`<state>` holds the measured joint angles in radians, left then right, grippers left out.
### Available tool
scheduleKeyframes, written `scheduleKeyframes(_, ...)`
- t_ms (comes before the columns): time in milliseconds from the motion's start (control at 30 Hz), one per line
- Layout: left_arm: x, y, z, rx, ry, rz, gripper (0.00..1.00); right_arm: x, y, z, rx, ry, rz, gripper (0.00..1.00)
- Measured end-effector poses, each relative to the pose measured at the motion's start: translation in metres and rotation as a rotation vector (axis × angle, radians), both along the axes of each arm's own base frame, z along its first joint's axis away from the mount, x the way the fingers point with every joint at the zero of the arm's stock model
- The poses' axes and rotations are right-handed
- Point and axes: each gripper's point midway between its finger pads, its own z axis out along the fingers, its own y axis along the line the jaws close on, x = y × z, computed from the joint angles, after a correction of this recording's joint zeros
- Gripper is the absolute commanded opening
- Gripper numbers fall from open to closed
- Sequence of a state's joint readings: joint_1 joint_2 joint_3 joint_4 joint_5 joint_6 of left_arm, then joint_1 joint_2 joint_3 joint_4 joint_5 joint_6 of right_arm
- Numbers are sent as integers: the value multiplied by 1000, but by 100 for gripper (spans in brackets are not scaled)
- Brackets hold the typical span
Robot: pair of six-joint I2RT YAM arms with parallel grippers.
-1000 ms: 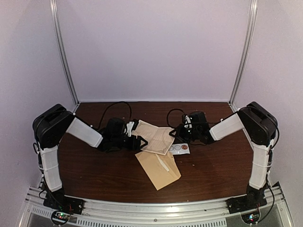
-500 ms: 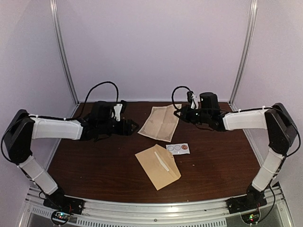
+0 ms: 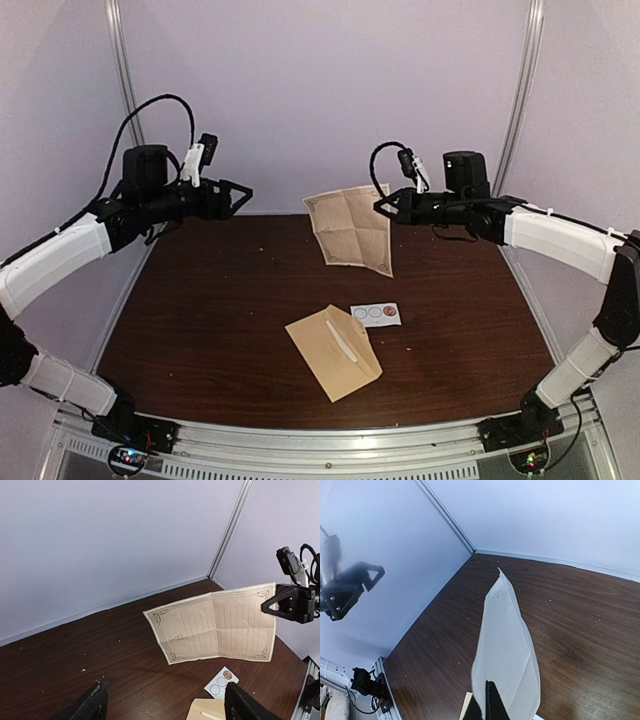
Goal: Place the letter into the envelope and seal it
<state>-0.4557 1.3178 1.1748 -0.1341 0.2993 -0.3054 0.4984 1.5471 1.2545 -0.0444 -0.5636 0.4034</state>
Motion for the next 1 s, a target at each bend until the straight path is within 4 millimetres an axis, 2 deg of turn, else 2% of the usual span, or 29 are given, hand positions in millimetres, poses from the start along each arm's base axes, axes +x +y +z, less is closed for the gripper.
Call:
scheduleKeyframes(100, -5, 0, -5, 19, -17, -49, 82, -14, 2, 12, 4, -11, 59, 0)
scheduleKeyframes(300, -26, -13, -43, 16, 31, -178, 82, -54, 10, 54, 91, -69, 227, 0)
scheduleKeyframes(367, -30, -16, -47, 7, 38, -209, 82, -67, 13, 70, 131, -94, 277, 0)
scheduleKeyframes(533, -40, -28, -42, -47, 13, -304, 82, -97, 15, 110, 249, -166, 376, 0)
scheduleKeyframes(633, -51, -35, -37, -86, 2, -376, 82, -107, 15, 123, 292, -190, 413, 0)
scheduleKeyframes(800, -69, -42, -24, -153, -41, -487, 82, -113, 16, 127, 324, -190, 443, 0)
scheduleKeyframes(1000, -86, -43, -7, -204, -92, -553, 62, -115, 18, 128, 337, -181, 454, 0)
